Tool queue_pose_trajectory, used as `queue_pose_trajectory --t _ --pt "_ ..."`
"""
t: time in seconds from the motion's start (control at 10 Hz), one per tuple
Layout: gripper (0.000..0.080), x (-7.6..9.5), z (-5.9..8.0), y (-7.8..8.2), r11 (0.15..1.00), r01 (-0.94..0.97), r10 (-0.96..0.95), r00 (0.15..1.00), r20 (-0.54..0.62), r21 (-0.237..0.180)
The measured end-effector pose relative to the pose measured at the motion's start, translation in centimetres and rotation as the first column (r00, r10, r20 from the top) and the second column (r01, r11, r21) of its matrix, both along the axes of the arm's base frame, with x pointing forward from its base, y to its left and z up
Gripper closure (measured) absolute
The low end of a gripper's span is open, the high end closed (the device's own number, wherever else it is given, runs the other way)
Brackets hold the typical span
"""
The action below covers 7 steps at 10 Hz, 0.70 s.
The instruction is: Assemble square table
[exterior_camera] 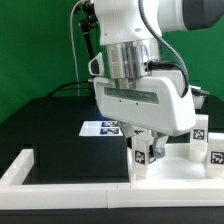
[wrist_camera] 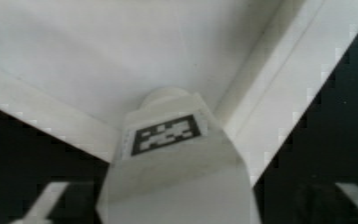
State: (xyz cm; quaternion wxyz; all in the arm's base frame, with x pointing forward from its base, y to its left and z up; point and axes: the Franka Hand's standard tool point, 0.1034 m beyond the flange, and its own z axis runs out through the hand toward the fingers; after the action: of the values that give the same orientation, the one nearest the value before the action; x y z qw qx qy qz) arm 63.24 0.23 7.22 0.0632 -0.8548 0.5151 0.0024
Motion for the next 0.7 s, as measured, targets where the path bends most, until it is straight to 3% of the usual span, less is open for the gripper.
queue_pose_trajectory --t 0.1,0.2,0.4,0.6,0.7 --pt "0.0421 -0.09 -0.07 -0.02 0.998 0.064 -0.064 0.998 -0.01 0.004" --pt "0.0504 -0.23 -0.16 -0.17 0.99 0.14 -0.139 0.99 -0.024 0.006" --pt "0.0504 -0.29 -0.21 -0.31 0.953 0.303 -0.302 0.952 -0.042 0.011" --pt "0.0504 -0.58 -0.36 -0.6 0.789 0.614 -0.612 0.788 -0.064 0.02" --pt "0.0504 -0.82 -0.41 -0.56 0.64 0.766 -0.763 0.643 -0.07 0.059"
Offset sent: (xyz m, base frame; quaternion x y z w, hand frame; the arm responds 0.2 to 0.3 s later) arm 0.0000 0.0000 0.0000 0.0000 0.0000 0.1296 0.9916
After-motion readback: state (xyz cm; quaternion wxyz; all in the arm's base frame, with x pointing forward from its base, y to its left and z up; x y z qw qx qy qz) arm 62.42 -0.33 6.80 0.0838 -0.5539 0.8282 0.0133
